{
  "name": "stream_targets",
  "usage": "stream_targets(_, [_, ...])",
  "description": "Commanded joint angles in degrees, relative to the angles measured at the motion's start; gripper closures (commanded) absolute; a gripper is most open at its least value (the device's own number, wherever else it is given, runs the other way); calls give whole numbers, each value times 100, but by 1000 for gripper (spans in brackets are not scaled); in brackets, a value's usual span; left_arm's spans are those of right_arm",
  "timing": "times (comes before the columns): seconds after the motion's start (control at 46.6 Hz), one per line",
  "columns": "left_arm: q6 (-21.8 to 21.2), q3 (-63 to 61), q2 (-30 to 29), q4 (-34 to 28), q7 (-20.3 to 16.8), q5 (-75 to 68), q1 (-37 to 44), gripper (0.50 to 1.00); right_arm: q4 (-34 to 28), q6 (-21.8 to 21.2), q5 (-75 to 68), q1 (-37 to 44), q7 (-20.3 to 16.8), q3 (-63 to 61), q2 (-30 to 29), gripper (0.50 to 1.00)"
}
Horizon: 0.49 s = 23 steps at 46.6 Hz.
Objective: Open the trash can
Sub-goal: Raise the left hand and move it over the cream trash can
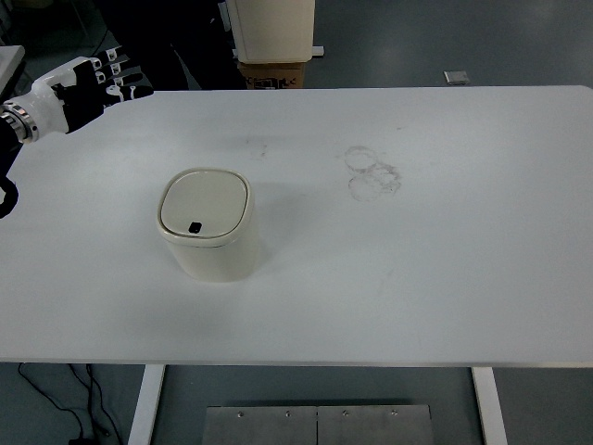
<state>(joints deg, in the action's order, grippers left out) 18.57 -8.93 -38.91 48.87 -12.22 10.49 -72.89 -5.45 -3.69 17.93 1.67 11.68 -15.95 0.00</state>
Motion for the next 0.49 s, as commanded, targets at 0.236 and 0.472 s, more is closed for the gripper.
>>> stream_targets(0.236, [120, -1725, -11, 843, -17, 6, -1182, 500, 0, 0, 0, 0, 1, -5, 0, 509])
stream_targets(0.472, [543, -2490, 42, 1185, -8, -3, -1807, 500, 0, 0, 0, 0, 1, 4, 0, 509])
